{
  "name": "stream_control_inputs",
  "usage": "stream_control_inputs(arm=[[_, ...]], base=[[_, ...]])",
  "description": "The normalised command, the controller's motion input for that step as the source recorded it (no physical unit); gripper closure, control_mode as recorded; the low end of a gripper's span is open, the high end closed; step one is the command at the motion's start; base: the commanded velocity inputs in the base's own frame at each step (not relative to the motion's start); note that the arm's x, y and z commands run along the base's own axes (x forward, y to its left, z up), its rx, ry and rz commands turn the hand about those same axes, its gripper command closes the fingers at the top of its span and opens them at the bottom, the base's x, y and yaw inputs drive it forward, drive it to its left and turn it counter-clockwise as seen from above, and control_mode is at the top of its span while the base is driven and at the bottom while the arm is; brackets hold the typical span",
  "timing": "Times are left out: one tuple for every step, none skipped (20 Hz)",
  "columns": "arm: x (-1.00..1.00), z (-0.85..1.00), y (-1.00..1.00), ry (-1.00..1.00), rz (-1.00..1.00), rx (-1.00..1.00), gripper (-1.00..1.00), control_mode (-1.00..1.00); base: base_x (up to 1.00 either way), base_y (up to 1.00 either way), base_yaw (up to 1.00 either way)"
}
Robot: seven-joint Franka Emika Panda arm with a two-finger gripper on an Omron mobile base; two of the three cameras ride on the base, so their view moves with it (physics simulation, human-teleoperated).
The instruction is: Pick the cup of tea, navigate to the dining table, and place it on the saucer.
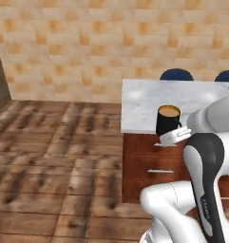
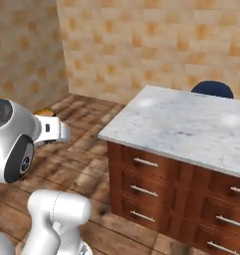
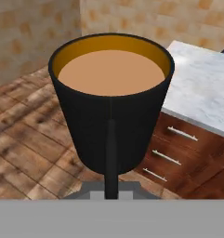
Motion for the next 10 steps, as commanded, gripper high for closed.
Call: stream_control_inputs(arm=[[0.00, 0.00, 0.00, 0.00, 0.00, 0.00, 1.00, 1.00], [0.00, 0.00, 0.00, 0.00, 0.00, 0.00, 1.00, 1.00], [0.00, 0.00, 0.00, 0.00, 0.00, 0.00, 1.00, 1.00], [0.00, 0.00, 0.00, 0.00, 0.00, 0.00, 1.00, 1.00], [0.00, 0.00, 0.00, 0.00, 0.00, 0.00, 1.00, 1.00], [0.00, 0.00, 0.00, 0.00, 0.00, 0.00, 1.00, 1.00], [0.00, 0.00, 0.00, 0.00, 0.00, 0.00, 1.00, 1.00], [0.00, 0.00, 0.00, 0.00, 0.00, 0.00, 1.00, 1.00], [0.00, 0.00, 0.00, 0.00, 0.00, 0.00, 1.00, 1.00], [0.00, 0.00, 0.00, 0.00, 0.00, 0.00, 1.00, 1.00]], base=[[0.00, 0.16, -0.87], [0.00, 0.14, -0.86], [0.00, 0.14, -0.85], [0.00, 0.09, -0.83], [0.00, 0.06, -0.83], [0.00, 0.08, -0.82], [0.00, 0.10, -0.81], [0.00, 0.19, -0.78], [-0.05, 0.23, -0.75], [-0.05, 0.21, -0.72]])
